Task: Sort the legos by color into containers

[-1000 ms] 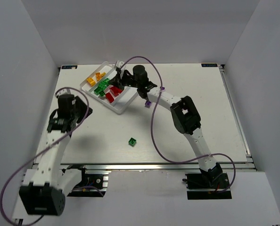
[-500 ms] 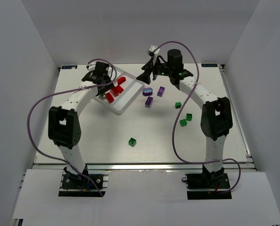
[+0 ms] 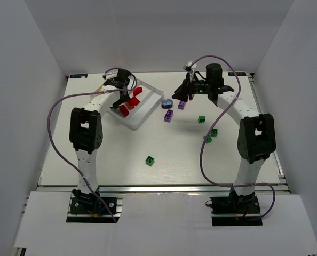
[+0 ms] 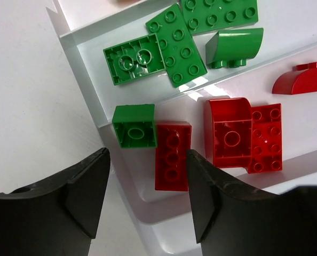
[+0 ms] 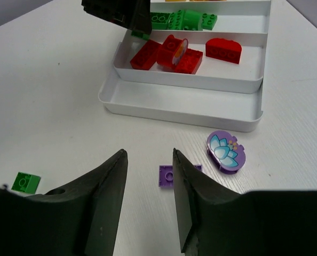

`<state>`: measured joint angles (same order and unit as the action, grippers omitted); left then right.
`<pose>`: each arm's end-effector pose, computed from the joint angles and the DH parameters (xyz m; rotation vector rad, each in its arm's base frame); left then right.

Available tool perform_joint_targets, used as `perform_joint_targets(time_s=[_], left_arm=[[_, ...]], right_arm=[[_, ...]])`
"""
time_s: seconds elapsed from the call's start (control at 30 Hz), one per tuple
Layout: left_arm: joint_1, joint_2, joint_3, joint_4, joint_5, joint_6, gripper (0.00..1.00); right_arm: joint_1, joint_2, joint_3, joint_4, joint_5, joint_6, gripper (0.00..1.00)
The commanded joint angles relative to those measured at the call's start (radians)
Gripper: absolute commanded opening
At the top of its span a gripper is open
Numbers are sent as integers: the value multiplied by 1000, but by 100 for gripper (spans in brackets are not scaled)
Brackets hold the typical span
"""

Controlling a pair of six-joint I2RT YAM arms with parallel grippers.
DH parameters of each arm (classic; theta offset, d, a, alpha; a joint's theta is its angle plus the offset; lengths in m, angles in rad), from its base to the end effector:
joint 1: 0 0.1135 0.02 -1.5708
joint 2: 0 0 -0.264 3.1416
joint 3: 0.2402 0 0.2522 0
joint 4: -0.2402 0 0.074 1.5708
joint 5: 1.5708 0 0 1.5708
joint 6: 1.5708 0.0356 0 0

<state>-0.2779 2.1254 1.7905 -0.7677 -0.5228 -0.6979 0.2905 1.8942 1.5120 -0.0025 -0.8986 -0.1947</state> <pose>0.4447 -0.1084 0.2205 -0.6703 2.3876 0.3082 0.4162 0.1535 0.2920 -1.0102 1.6227 0.9342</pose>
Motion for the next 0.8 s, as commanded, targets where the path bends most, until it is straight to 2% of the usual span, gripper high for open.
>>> perform_joint_targets(time_s=[0.0, 0.37, 0.77], left_arm=[[0, 7, 66, -27, -42, -12, 69], [13, 79, 130, -56, -52, 1, 72], [42, 120, 150, -70, -48, 5, 70]], right_arm=[[-20, -57, -9, 13, -36, -3, 46], [-34, -49, -1, 21, -25, 26, 47], [-48, -20, 34, 15, -19, 51, 47]])
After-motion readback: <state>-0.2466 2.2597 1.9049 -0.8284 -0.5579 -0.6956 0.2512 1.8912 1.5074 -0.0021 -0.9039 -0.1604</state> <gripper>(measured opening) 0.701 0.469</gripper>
